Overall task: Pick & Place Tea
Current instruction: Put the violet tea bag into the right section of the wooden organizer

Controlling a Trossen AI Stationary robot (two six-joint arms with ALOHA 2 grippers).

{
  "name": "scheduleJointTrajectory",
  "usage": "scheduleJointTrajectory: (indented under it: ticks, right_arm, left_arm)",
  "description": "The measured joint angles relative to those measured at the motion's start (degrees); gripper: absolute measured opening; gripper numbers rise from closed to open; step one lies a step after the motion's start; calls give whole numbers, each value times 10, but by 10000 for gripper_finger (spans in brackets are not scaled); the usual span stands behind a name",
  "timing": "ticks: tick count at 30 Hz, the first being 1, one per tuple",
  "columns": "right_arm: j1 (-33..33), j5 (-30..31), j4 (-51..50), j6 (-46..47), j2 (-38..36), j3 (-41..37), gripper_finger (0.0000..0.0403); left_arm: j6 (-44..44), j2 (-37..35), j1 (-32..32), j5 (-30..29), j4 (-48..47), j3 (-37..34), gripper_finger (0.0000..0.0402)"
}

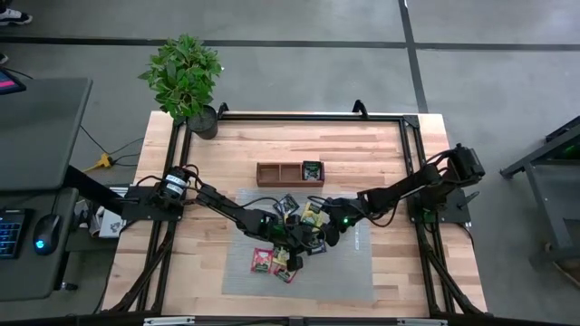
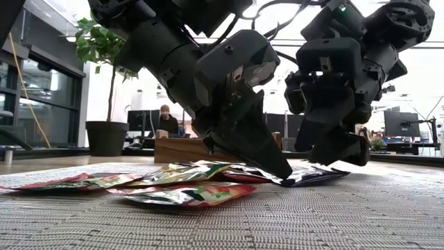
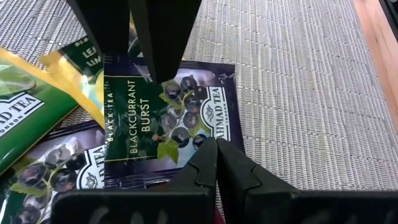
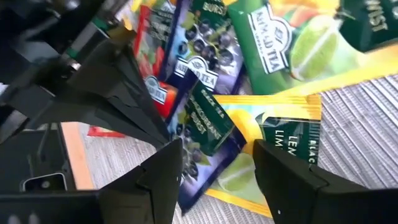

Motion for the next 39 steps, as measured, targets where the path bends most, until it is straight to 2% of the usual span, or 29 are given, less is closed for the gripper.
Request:
scheduleJointTrajectory:
  ticks: [9, 13, 19, 25, 27, 33, 39]
  right_arm:
    - [0, 1, 0, 0, 0, 0, 194]
    - [0, -6, 5, -1, 0, 0, 179]
    - [0, -10, 6, -4, 0, 0, 117]
    - [-2, -10, 6, -14, 0, 0, 26]
    - [-2, -11, 7, -18, 0, 0, 7]
    - [-2, -22, 6, -28, 0, 0, 3]
    - [-2, -23, 4, -30, 0, 0, 1]
  left_arm:
    - [0, 0, 0, 0, 0, 0, 1]
    - [0, 0, 0, -3, 0, 0, 1]
    - [-1, 0, 0, -3, 0, 0, 1]
    - [-1, 0, 0, -4, 0, 0, 1]
    - [-1, 0, 0, -4, 0, 0, 1]
    - [0, 0, 0, -1, 0, 0, 1]
    - [12, -1, 1, 33, 0, 0, 1]
